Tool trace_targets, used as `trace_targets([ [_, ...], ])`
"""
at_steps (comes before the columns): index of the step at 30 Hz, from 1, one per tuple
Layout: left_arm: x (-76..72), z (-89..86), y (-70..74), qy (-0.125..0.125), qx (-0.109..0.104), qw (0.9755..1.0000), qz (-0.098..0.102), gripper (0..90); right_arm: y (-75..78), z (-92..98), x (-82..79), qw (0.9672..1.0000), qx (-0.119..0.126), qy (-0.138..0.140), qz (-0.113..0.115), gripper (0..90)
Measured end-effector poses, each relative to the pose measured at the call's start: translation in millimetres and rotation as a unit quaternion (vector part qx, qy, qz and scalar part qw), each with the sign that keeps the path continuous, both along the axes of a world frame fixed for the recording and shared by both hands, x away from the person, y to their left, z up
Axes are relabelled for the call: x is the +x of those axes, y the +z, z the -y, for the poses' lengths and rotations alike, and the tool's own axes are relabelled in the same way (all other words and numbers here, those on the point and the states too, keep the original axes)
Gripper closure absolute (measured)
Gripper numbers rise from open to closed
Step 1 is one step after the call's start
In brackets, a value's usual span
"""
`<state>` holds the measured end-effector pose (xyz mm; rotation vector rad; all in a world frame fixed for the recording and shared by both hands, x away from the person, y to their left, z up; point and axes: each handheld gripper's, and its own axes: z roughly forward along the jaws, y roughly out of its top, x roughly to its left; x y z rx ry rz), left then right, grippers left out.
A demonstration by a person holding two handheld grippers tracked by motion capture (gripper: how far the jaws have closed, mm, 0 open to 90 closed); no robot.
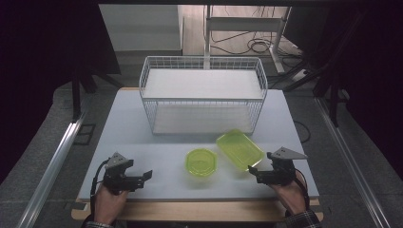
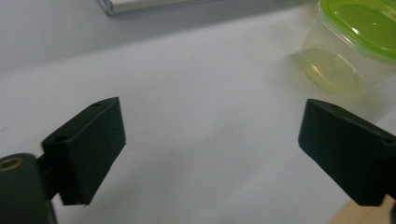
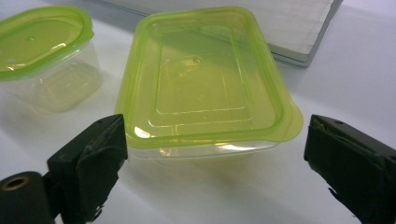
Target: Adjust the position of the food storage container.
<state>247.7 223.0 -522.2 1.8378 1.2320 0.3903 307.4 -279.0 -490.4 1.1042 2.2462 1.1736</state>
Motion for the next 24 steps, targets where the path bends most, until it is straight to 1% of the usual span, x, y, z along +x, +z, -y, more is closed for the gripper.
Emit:
trace_targets([
  [2,0.0,1.3,-2.4,0.002,0.013,0.9998,0.015,4.2,-0.3,1.2,0.9,1.0,0.006,0.002,-0.001,4.3],
  [4,0.2,2.1,-2.9,0.0,0.017,0.9996,0.023,3.1,-0.8,2.2,1.4,0.9999,0.013,0.001,-0.003,3.6],
  [5,0.3,2.3,-2.9,-0.002,0.016,0.9996,0.024,3.0,-1.2,2.4,1.4,0.9999,0.014,0.001,-0.005,3.4],
  [7,1.3,3.0,-2.9,-0.007,0.007,0.9997,0.021,3.0,-1.8,2.0,1.3,0.9999,0.014,0.002,-0.005,3.2],
  [10,2.8,4.8,-3.9,-0.01,0.02,0.9997,0.013,3.3,-2.1,0.9,0.8,0.9999,0.012,0.004,-0.005,3.2],
  [13,3.5,7.3,-3.3,-0.016,0.022,0.9996,0.007,3.4,-2.0,0.3,0.1,0.9999,0.009,0.002,-0.005,3.2],
  [17,3.4,10.9,-0.8,-0.024,0.031,0.9992,-0.001,3.0,-2.0,-0.5,0.2,0.9999,0.008,-0.006,-0.003,3.0],
  [22,5.3,17.1,3.5,-0.027,0.028,0.9992,-0.011,0.1,-2.3,-1.8,0.5,0.9999,0.003,-0.017,-0.004,1.8],
  [23,5.9,18.8,4.9,-0.026,0.021,0.9994,-0.011,0.1,-1.9,-2.0,0.3,0.9998,0.004,-0.018,-0.003,1.6],
  [24,6.6,20.3,6.2,-0.032,0.015,0.9993,-0.011,0.1,-1.5,-2.1,0.0,0.9998,0.004,-0.02,-0.003,1.6],
])
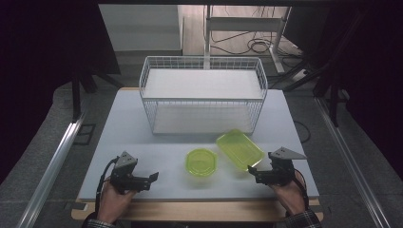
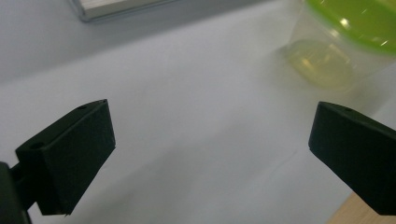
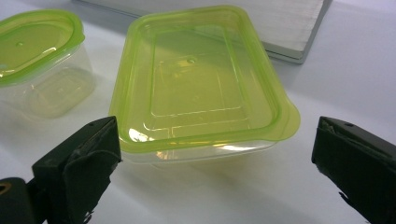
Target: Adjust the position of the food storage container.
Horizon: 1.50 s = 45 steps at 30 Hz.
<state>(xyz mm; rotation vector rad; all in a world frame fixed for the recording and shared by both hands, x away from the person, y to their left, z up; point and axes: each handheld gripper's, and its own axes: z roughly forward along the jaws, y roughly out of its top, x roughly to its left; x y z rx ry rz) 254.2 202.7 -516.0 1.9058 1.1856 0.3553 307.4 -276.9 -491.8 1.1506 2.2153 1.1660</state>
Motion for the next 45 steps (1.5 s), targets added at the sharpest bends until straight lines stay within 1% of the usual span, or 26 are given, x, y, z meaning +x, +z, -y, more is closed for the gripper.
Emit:
trace_targets([
  [1,0.5,2.3,1.4,-0.006,-0.007,1.0,-0.003,0.2,0.5,-0.2,-0.2,1.0,0.0,-0.003,0.001,1.5],
  [2,0.8,5.3,3.0,-0.01,-0.006,0.9999,-0.002,0.9,1.0,-0.5,-0.5,1.0,0.0,-0.006,0.0,1.5],
  [3,1.1,9.2,4.9,-0.014,0.003,0.9999,0.0,1.8,1.3,-0.8,-0.6,1.0,0.0,-0.008,-0.001,1.6],
  [4,1.4,13.3,6.9,-0.022,0.006,0.9997,0.0,2.4,1.6,-1.1,-0.7,1.0,0.0,-0.01,0.0,1.5],
  [6,2.2,21.6,11.4,-0.039,0.001,0.9993,0.002,3.3,2.6,-2.4,-1.1,0.9999,0.001,-0.011,-0.001,1.6],
  [8,3.2,31.8,17.4,-0.048,0.005,0.9988,0.009,8.2,3.6,-3.9,-1.8,0.9999,-0.002,-0.011,-0.001,2.1],
  [10,4.4,39.5,22.1,-0.067,0.005,0.9977,0.013,14.4,4.3,-5.2,-2.6,0.9999,-0.006,-0.011,-0.001,3.4],
  [12,4.8,50.4,28.1,-0.09,0.001,0.9957,0.022,22.8,5.1,-5.5,-3.2,0.9999,-0.008,-0.014,-0.002,5.0],
  [14,6.1,59.0,32.0,-0.107,-0.004,0.994,0.023,32.3,6.1,-4.8,-3.7,0.9998,-0.007,-0.016,-0.003,6.6],
  [15,7.3,64.2,33.8,-0.114,-0.007,0.9932,0.022,36.6,6.4,-4.3,-3.7,0.9998,-0.005,-0.017,-0.004,7.2],
  [18,13.6,79.9,38.6,-0.129,-0.016,0.9914,0.013,45.3,6.9,-3.1,-3.6,0.9997,-0.004,-0.021,-0.009,8.8],
  [19,15.2,85.7,40.5,-0.133,-0.015,0.991,0.014,49.6,7.0,-3.1,-3.7,0.9997,-0.004,-0.021,-0.01,9.1],
  [22,20.6,102.7,46.3,-0.153,-0.007,0.9882,0.013,63.0,7.6,-3.8,-4.1,0.9997,-0.004,-0.02,-0.011,10.1],
  [25,25.2,119.1,51.4,-0.171,-0.005,0.9853,0.011,73.3,7.7,-4.6,-4.4,0.9998,-0.006,-0.017,-0.011,11.6],
  [27,28.4,129.0,53.5,-0.184,-0.001,0.9828,0.01,79.0,7.8,-5.1,-4.8,0.9998,-0.005,-0.015,-0.014,12.8],
  [28,31.5,138.6,53.9,-0.193,0.005,0.9811,0.008,83.5,7.8,-5.3,-5.1,0.9998,-0.005,-0.013,-0.014,14.5],
  [29,31.5,138.6,53.9,-0.193,0.005,0.9811,0.008,85.1,7.8,-5.3,-5.1,0.9998,-0.005,-0.013,-0.014,14.5],
  [31,33.9,147.0,53.1,-0.199,0.011,0.98,0.008,86.3,8.3,-5.7,-5.5,0.9998,-0.005,-0.011,-0.014,16.4],
  [33,37.4,153.7,51.6,-0.199,0.006,0.98,0.005,89.7,8.7,-5.7,-5.9,0.9998,-0.003,-0.011,-0.014,18.2],
  [34,39.2,156.9,50.6,-0.198,0.001,0.9801,0.001,89.9,9.0,-5.5,-6.2,0.9998,-0.002,-0.011,-0.013,19.7],
  [35,40.9,160.2,49.9,-0.202,0.001,0.9795,0.0,89.9,9.0,-5.5,-6.2,0.9998,-0.002,-0.011,-0.013,19.7],
  [36,41.7,164.8,49.2,-0.201,0.002,0.9797,0.0,89.9,9.1,-5.3,-6.2,0.9998,-0.002,-0.011,-0.013,20.3],
  [39,44.3,178.1,47.1,-0.212,0.009,0.9773,0.0,90.0,8.9,-5.3,-6.1,0.9999,-0.003,-0.01,-0.013,21.6],
  [41,45.9,186.4,45.9,-0.214,0.013,0.9767,0.0,90.0,8.6,-5.8,-6.0,0.9999,-0.005,-0.008,-0.013,21.9],
  [42,46.9,190.2,44.9,-0.214,0.011,0.9768,-0.001,90.0,8.3,-6.3,-6.1,0.9999,-0.006,-0.007,-0.013,22.1],
  [45,51.4,198.8,42.0,-0.212,0.018,0.9772,-0.004,90.0,7.9,-6.5,-5.9,0.9999,-0.007,-0.006,-0.014,22.2],
])
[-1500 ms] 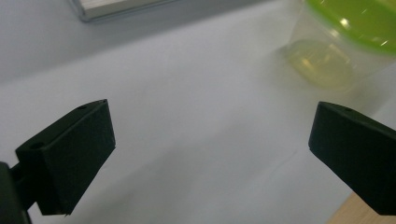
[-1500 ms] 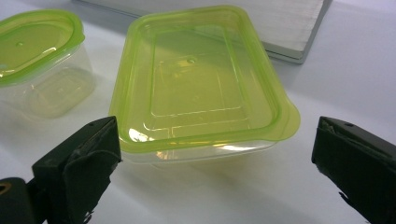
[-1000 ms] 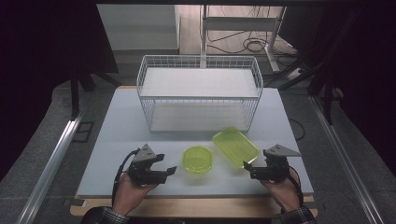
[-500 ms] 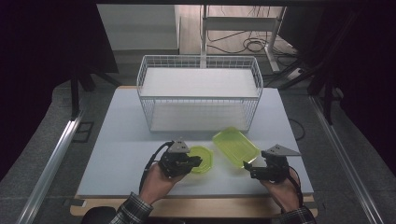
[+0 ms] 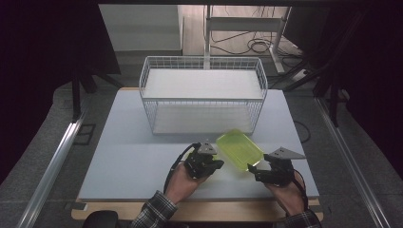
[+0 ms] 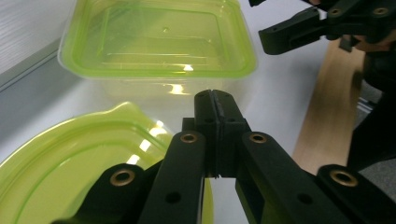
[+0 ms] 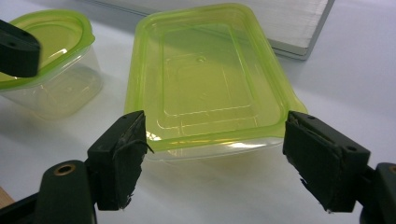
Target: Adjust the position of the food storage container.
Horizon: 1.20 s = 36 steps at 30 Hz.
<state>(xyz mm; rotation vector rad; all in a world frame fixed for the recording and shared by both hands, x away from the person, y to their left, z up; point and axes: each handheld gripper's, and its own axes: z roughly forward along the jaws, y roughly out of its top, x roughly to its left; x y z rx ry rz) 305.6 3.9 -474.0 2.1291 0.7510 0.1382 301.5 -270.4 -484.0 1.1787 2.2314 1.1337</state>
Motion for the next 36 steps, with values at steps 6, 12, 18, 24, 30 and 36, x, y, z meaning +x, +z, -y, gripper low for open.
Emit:
trace_targets([
  [6,6.0,8.7,-10.1,0.011,0.019,0.9997,-0.007,90.0,-0.8,0.5,0.6,1.0,-0.001,0.001,-0.002,22.2],
  [12,6.4,0.7,-14.9,0.024,0.026,0.9993,-0.01,90.0,-1.5,0.7,0.9,1.0,-0.002,-0.001,-0.006,22.2],
  [18,8.4,-20.4,-16.4,0.052,0.023,0.9983,-0.014,90.0,-2.2,0.1,1.2,1.0,-0.005,0.001,-0.009,22.4],
  [24,9.8,-47.2,-18.7,0.077,0.017,0.9967,-0.019,90.0,-2.6,-0.3,1.3,0.9999,-0.005,0.001,-0.01,22.6],
  [30,10.7,-68.7,-19.3,0.098,0.021,0.9947,-0.02,90.0,-3.2,-0.9,1.4,0.9999,-0.005,0.002,-0.011,22.6],
  [36,10.5,-89.6,-20.3,0.119,0.024,0.9924,-0.019,90.0,-3.5,-1.1,1.5,0.9999,-0.005,0.002,-0.012,22.6],
])
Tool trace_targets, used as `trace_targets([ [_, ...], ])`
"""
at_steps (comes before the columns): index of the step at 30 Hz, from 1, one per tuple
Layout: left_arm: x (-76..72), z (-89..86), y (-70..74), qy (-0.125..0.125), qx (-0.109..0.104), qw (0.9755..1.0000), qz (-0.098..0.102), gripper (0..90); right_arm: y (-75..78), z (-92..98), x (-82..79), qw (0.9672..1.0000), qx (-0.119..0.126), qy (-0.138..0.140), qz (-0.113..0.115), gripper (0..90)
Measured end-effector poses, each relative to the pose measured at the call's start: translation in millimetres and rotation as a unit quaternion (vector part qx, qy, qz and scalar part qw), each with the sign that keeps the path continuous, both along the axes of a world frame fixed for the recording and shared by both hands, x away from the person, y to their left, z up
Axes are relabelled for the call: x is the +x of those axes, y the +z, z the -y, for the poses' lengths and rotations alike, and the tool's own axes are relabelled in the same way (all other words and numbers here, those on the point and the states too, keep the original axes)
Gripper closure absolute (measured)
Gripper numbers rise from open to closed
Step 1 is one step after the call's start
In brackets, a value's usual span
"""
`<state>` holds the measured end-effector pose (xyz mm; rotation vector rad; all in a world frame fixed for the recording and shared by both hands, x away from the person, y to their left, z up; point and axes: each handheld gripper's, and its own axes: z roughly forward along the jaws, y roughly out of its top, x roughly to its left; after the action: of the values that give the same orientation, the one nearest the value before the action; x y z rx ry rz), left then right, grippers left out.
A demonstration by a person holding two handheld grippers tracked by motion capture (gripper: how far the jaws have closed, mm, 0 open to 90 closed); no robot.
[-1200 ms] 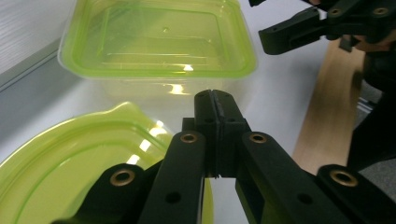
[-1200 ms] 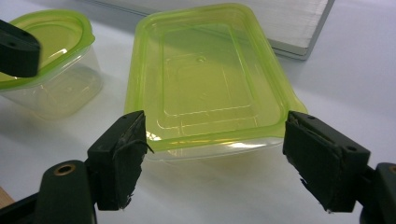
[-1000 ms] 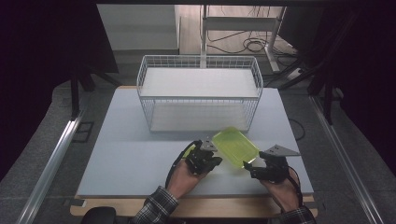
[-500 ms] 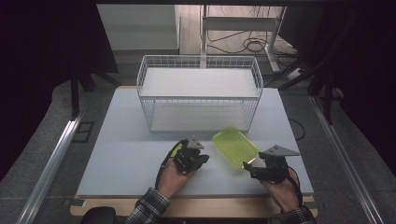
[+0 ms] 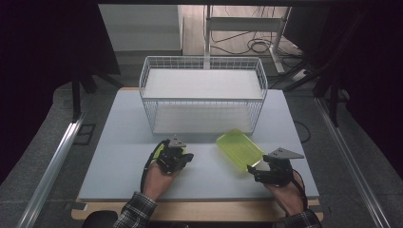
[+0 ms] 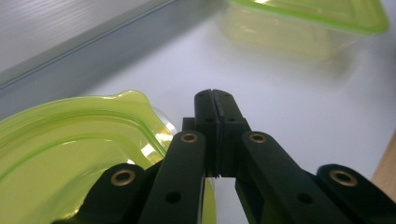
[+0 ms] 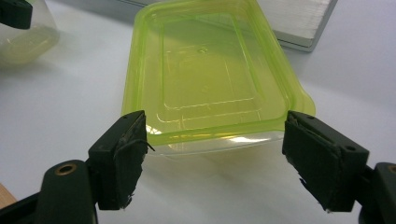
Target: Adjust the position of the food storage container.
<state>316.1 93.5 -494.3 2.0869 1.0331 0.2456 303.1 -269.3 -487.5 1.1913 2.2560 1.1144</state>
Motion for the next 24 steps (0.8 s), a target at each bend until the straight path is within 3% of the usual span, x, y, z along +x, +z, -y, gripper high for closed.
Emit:
trace_targets([
  [9,-0.8,-32.5,-1.5,0.035,0.006,0.9994,0.002,90.0,-0.3,-0.8,-0.1,1.0,-0.001,0.001,-0.001,22.8],
  [24,9.7,-75.6,-3.2,0.088,0.013,0.9961,0.002,90.0,0.0,0.5,0.5,1.0,0.006,-0.002,-0.007,24.5],
])
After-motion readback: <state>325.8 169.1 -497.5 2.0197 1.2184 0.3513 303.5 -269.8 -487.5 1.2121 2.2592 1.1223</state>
